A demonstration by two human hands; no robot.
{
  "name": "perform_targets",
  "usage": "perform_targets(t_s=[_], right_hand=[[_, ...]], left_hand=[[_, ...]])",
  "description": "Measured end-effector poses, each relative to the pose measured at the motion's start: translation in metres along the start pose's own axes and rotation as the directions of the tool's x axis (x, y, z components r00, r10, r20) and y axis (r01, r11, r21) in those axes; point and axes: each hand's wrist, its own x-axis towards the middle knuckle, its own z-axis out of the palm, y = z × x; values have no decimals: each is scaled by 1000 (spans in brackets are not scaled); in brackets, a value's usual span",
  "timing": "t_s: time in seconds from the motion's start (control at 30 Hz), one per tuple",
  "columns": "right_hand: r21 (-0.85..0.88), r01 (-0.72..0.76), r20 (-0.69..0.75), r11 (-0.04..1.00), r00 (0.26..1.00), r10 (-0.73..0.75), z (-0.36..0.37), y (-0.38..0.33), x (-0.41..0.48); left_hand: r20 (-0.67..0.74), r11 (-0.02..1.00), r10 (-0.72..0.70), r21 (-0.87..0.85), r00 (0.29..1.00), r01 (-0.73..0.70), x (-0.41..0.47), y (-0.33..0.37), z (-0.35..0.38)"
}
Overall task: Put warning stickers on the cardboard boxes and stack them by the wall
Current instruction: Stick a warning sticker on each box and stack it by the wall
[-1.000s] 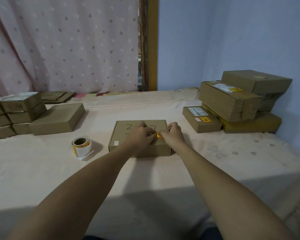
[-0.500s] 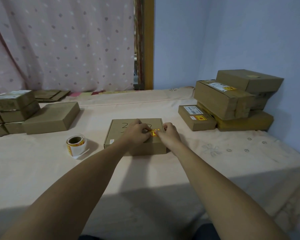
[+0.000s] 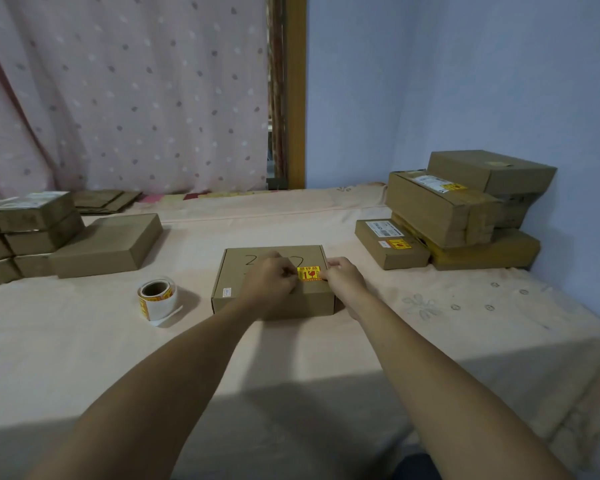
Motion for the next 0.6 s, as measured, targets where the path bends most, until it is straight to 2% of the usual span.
perform_targets(t_s=[0.07,0.13,0.2,0.33,0.6], right_hand=[[11,-45,33,999,998,45,-1,-4,-3],[49,-124,78,991,990,120,-2,-6,-7],[82,-143,110,986,985,133,-3,-9,-12],[189,-211,173,959,969,179,-9,-10,-19],[273,-297,216,915,946,243,-28,3,-25]], left_hand=[[-56,987,126,105,990,-120,-13,0,2],[0,922,295,264,956,-284,-23,-5,2],[96,857,367,352,925,-376,-27,-14,-1],[92,816,450,362,888,-451,-30,-22,-3],[48,751,581,353,813,-558,-29,-32,-6]])
